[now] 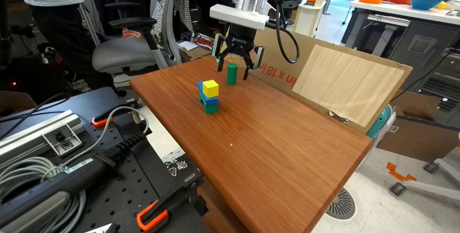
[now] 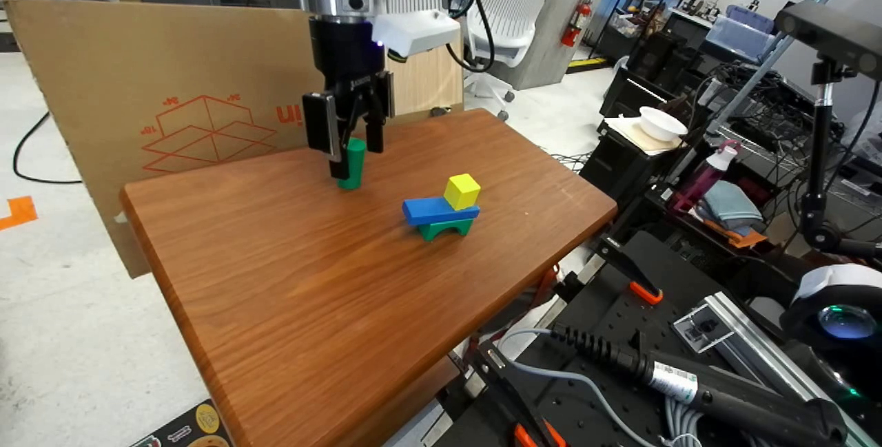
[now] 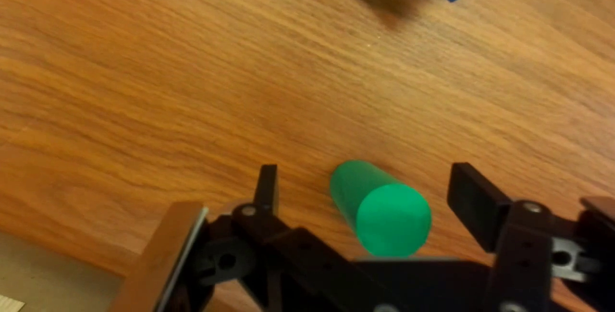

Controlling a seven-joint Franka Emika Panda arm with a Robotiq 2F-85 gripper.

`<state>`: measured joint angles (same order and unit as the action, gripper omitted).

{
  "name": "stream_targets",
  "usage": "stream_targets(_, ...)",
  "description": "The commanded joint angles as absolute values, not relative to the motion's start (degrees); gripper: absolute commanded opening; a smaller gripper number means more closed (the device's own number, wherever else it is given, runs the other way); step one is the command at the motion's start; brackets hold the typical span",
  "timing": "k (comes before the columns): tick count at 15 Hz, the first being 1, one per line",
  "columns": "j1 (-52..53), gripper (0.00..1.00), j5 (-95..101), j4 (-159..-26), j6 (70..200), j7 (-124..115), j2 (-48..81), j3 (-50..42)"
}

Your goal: Move the green block to the right side of the desk

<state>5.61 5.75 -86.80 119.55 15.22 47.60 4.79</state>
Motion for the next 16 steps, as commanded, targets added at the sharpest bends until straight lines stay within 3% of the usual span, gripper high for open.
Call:
stream_targets(1,7.06,0.58,7.74,-84.12,119.92,14.23,49.72,4.64)
stream_targets(7,8.09,0.12,9.85,-85.16,120.76,14.17,48.13,4.33)
stream_targets(16,5.45,0.09,9.43,-95.16,121.00,13.60,35.32,3.76)
